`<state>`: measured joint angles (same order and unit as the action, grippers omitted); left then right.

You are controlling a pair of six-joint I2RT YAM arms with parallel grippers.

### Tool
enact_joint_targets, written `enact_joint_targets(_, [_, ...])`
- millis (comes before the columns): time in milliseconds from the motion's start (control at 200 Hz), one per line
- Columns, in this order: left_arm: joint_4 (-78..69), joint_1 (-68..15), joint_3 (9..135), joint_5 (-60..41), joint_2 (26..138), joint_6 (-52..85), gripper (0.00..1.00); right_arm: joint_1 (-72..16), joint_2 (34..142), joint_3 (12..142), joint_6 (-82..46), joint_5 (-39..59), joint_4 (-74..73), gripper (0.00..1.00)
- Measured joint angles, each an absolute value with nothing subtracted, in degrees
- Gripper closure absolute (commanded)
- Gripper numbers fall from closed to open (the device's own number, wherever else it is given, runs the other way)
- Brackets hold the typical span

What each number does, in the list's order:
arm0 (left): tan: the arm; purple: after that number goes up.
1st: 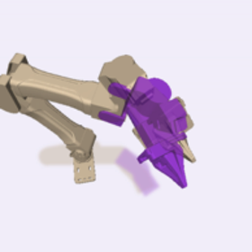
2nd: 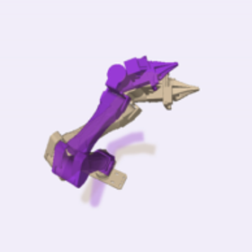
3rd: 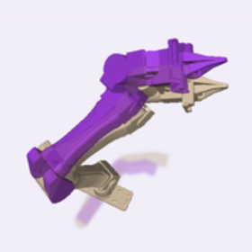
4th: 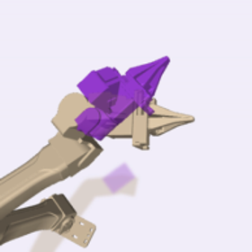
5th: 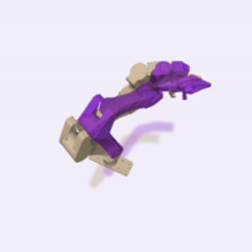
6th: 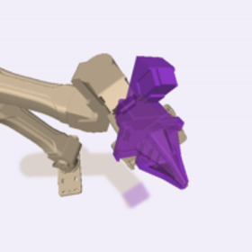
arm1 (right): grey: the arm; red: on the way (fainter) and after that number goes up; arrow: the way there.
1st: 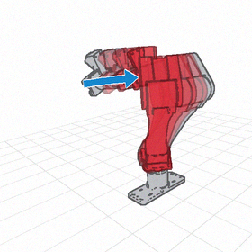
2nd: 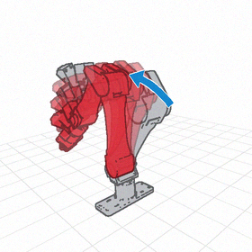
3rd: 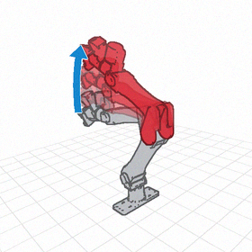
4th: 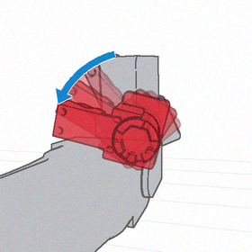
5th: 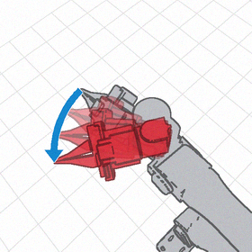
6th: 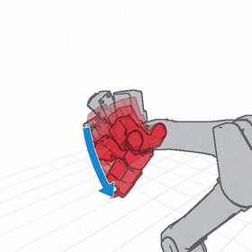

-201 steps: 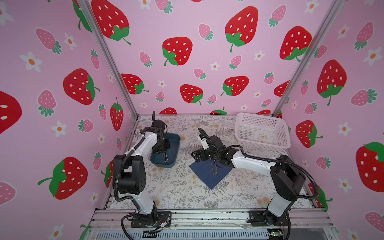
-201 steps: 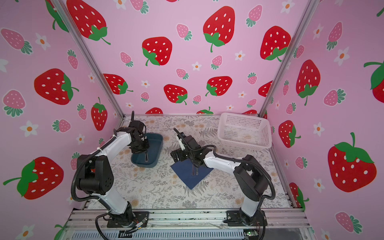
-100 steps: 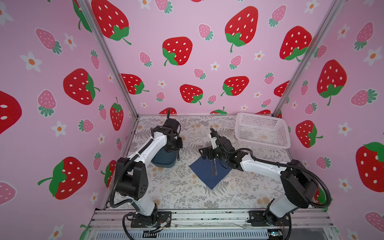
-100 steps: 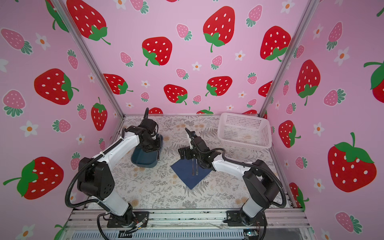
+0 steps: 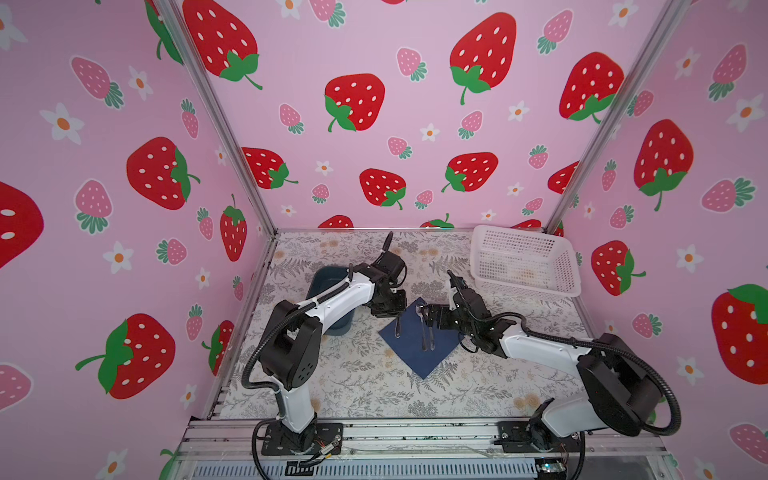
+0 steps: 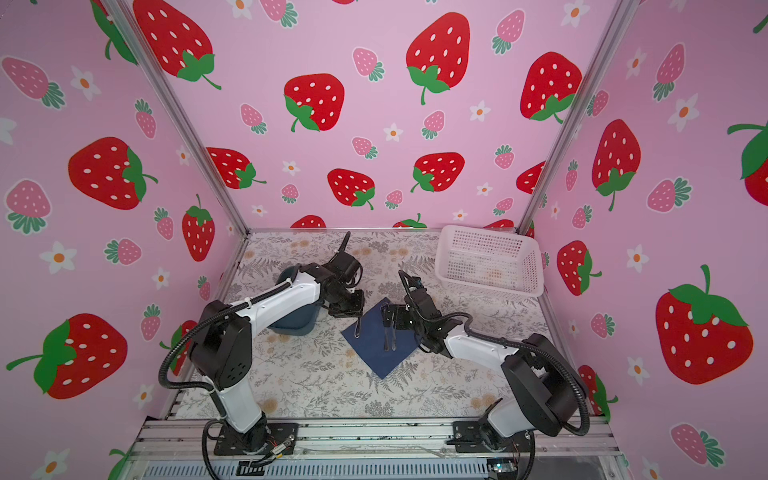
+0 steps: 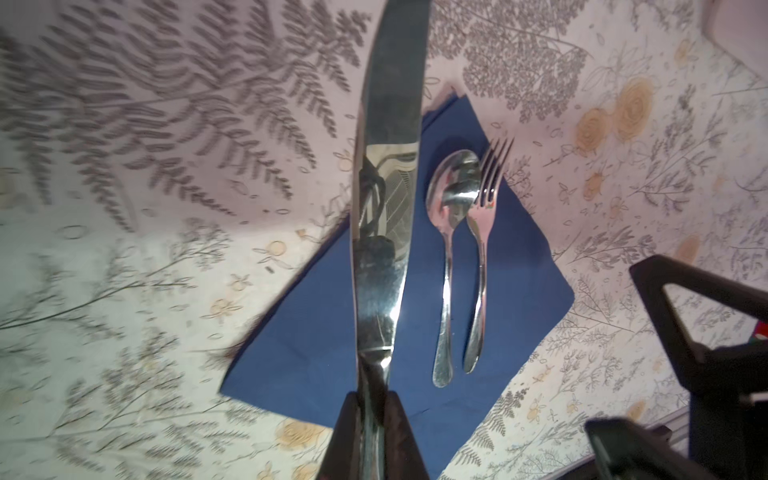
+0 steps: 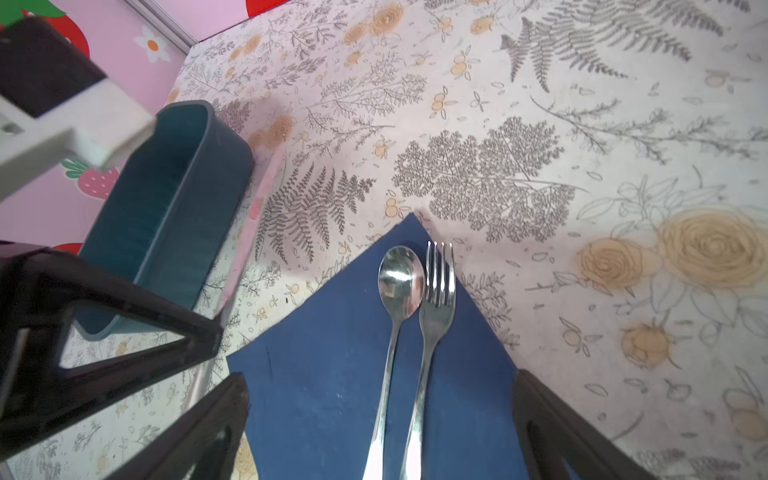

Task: Place the utensils on the paper napkin and roll it up
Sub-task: 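Carry the knife over the napkin beside the spoon with the left gripper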

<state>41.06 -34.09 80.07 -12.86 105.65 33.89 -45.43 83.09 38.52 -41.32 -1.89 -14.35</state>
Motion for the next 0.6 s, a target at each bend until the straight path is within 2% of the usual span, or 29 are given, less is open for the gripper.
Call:
enact_joint_targets(240, [37.3, -38.1, 79.1, -13.7, 110.4, 38.3, 0.88, -45.3, 79.8, 34.0, -42.5, -1.9, -14.8, 0.0])
enact_joint_targets(600, [35.7, -38.6, 78.1, -12.5, 112.2, 42.1, 0.89, -45.3, 78.0, 30.9, -43.5, -2.2, -15.4, 0.0])
